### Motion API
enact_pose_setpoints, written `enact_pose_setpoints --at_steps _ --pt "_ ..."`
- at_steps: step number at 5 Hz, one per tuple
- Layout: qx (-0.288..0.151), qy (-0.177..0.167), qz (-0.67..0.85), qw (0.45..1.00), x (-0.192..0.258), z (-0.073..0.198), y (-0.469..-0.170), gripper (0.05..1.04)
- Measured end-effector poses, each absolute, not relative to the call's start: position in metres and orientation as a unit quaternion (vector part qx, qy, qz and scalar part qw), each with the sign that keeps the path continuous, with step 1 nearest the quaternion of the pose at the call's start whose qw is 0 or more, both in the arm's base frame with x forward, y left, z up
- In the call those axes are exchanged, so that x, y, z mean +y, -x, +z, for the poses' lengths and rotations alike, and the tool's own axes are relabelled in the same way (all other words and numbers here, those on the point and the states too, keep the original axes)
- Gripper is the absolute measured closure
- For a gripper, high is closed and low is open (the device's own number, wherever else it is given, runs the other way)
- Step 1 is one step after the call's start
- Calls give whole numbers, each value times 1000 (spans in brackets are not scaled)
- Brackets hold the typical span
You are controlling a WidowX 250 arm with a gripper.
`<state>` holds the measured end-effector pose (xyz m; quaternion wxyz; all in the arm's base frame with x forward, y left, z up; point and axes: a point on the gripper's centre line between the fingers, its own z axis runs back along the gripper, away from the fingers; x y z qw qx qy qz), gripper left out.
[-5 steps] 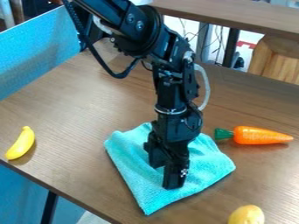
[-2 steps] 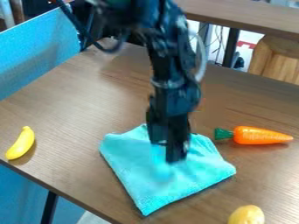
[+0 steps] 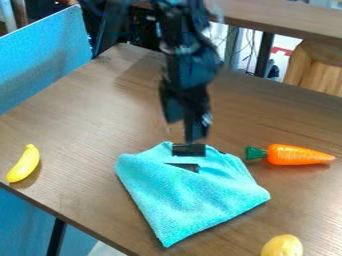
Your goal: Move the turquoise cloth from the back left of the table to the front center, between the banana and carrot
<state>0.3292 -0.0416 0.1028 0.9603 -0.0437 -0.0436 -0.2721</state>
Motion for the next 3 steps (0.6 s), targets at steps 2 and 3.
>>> enact_pose_setpoints --at_steps 2,3 --pt "-2 7 -142 990 62 99 -334 85" --pt "5 -15 -120 993 96 103 -328 85"
